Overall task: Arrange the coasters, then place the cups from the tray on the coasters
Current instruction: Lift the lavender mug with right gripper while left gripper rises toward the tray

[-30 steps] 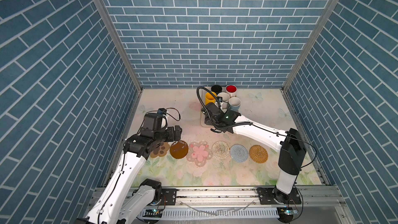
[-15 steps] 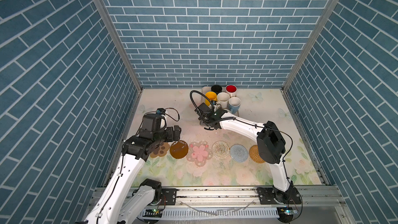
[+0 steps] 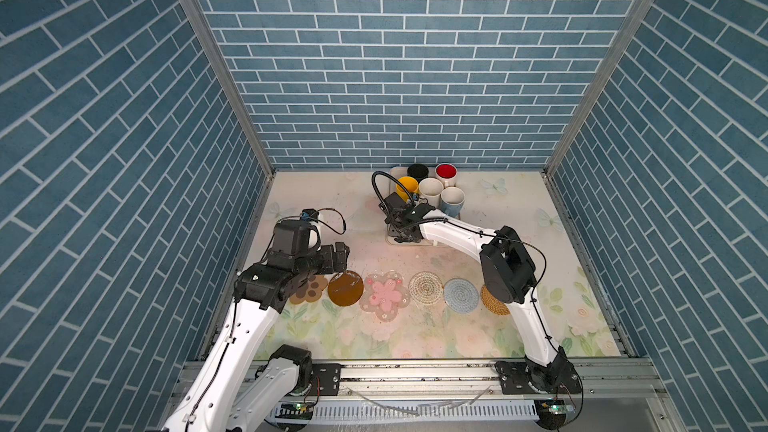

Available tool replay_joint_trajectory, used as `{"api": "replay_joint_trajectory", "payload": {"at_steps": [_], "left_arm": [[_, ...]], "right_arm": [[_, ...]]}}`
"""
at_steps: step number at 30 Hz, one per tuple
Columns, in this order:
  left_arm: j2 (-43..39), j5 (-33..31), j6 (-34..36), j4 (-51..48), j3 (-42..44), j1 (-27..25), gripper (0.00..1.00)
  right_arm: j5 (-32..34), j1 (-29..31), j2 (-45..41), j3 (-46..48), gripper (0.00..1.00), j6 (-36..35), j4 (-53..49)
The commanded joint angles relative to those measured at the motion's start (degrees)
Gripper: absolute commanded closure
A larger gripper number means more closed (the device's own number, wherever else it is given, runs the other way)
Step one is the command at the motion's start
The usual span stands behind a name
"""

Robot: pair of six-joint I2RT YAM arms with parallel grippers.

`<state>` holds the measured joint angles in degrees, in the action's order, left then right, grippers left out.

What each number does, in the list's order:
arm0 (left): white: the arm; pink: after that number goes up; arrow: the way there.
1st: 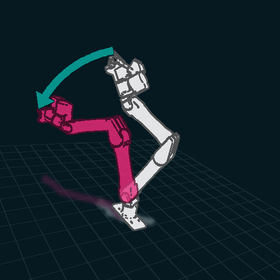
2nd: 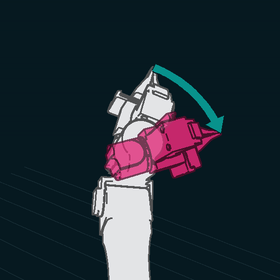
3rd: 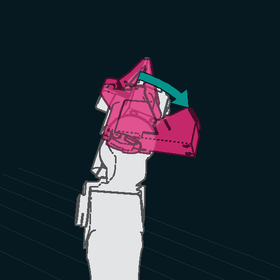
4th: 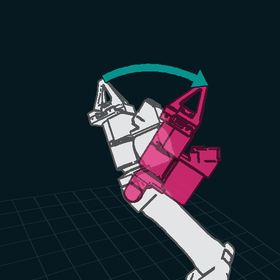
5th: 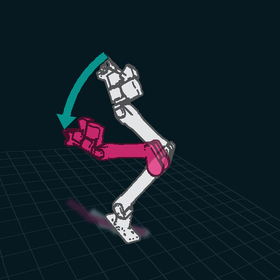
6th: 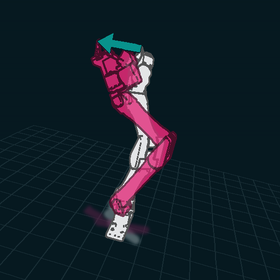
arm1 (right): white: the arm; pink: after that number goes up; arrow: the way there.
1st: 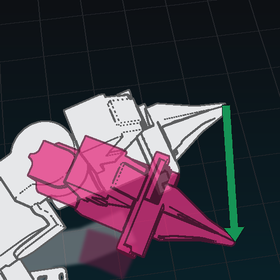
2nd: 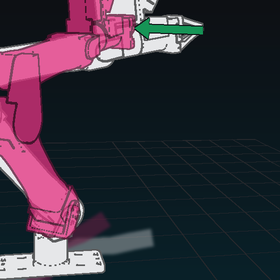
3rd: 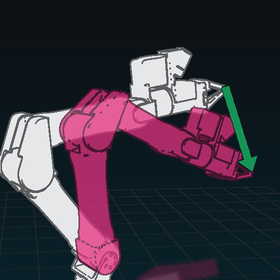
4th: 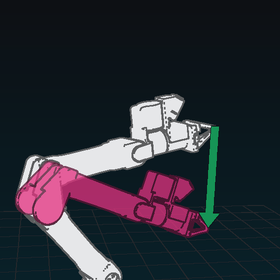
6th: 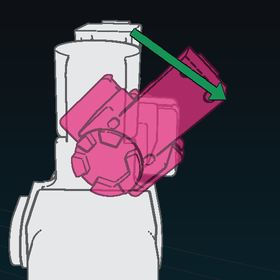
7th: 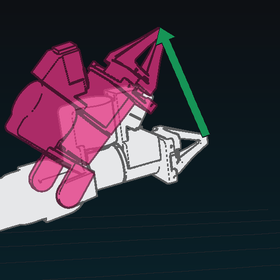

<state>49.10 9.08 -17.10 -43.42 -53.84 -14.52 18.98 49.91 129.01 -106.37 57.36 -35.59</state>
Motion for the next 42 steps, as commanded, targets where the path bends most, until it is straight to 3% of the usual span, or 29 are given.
{"api": "replay_joint_trajectory", "payload": {"at_steps": [1,13,23,42], "left_arm": [[-0.5,-0.29,0.16,-0.35,0.4,0.31,0.06],[0.02,-0.72,0.12,-0.44,0.41,0.31,0.06],[0.64,-0.93,0.2,-0.52,0.41,0.33,0.07],[2.19,-1.05,-0.39,0.7,0.93,0.36,0.08]], "right_arm": [[-1.21,-0.63,0.83,-1.92,0.46,2.64,-1.07],[-3.03,-1.5,1.82,-1.66,0.72,1.55,-0.73],[-7.33,-1.9,1.07,0.11,1.0,-2.45,1.97],[-9.79,-0.06,-5.83,-0.24,1.0,-20.6,3.73]]}}
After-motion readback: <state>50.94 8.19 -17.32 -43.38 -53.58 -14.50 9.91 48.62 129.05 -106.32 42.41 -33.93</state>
